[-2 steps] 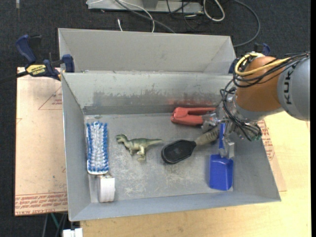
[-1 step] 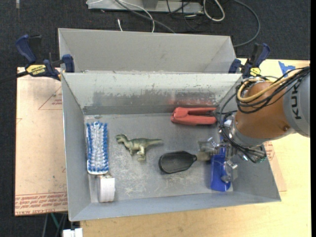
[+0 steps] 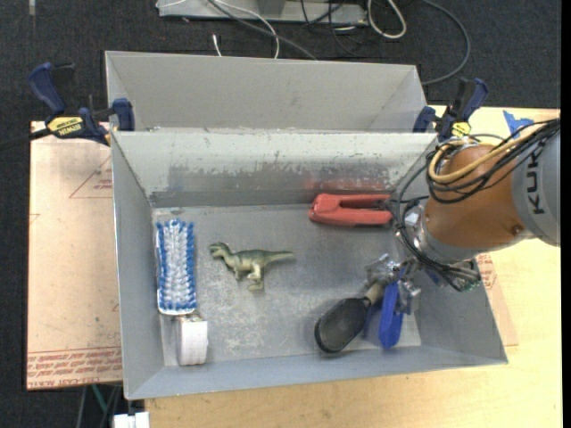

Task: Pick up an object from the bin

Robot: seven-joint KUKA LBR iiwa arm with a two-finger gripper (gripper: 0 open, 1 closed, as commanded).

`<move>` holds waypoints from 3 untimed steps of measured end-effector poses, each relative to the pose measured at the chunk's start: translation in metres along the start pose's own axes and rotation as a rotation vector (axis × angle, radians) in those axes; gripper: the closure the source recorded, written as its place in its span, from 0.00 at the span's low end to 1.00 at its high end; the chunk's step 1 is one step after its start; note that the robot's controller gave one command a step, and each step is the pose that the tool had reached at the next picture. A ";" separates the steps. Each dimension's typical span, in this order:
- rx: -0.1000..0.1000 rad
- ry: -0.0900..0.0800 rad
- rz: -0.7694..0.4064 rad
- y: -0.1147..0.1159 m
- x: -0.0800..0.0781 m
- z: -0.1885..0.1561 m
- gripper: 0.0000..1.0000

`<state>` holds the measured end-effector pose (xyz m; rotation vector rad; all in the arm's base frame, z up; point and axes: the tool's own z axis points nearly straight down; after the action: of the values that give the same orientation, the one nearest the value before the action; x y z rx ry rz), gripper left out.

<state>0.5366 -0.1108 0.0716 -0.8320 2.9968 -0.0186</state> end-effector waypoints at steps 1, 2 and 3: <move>0.000 0.000 -0.001 0.000 0.000 0.000 1.00; 0.000 -0.003 0.020 0.006 0.003 -0.016 1.00; 0.003 -0.011 0.026 0.005 0.001 0.000 1.00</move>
Offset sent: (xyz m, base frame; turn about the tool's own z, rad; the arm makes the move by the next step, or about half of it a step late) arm -0.0072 0.0027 0.0152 0.0189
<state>0.5336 -0.1069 0.0716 -0.7899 2.9965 -0.0185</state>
